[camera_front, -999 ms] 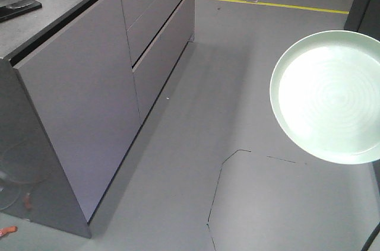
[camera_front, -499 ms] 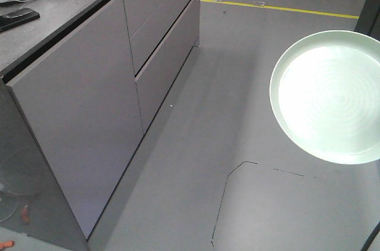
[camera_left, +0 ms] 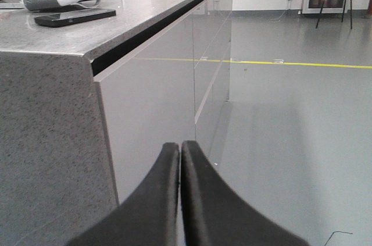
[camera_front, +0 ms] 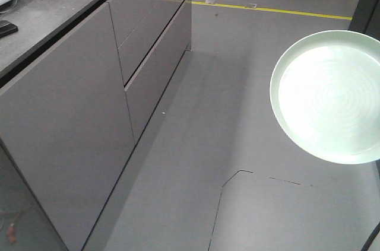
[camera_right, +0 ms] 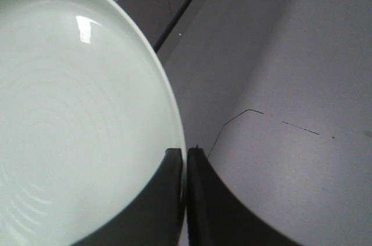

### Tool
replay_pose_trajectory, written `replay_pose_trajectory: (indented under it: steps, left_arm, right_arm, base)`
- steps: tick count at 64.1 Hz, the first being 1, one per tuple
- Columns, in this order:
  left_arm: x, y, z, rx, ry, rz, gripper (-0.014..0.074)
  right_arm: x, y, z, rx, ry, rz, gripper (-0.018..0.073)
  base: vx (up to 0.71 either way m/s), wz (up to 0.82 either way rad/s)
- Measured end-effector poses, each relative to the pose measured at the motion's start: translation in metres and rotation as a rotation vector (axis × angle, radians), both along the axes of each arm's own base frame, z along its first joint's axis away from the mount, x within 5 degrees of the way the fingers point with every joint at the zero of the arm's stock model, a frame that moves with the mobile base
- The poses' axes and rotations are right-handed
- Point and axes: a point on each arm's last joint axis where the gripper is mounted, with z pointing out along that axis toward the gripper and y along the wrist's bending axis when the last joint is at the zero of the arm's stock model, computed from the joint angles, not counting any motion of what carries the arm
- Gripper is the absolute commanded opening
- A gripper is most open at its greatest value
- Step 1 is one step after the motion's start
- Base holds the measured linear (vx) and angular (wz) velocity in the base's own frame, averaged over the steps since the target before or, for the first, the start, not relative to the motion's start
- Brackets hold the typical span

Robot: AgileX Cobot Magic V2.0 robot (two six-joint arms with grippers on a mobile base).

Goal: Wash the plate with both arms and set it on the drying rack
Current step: 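Drive along the aisle holding the plate in the right gripper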

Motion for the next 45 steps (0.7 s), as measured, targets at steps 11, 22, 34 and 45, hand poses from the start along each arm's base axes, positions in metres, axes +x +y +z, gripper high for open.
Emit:
replay_pose_trajectory:
  steps: [11, 22, 34, 45]
  left_arm:
    - [0.0, 0.0, 0.0, 0.0, 0.0, 0.0, -0.0006]
    - [0.0, 0.0, 0.0, 0.0, 0.0, 0.0, -0.0006]
    - [0.0, 0.0, 0.0, 0.0, 0.0, 0.0, -0.0006]
    - [0.0, 0.0, 0.0, 0.0, 0.0, 0.0, -0.0006]
  right_arm:
    - [0.0, 0.0, 0.0, 0.0, 0.0, 0.0, -0.0006]
    - [0.0, 0.0, 0.0, 0.0, 0.0, 0.0, -0.0006]
    - [0.0, 0.0, 0.0, 0.0, 0.0, 0.0, -0.0006]
    - [0.0, 0.0, 0.0, 0.0, 0.0, 0.0, -0.0006]
  base:
    - [0.14, -0.07]
    - [0.13, -0.07]
    - [0.12, -0.06]
    - [0.12, -0.04]
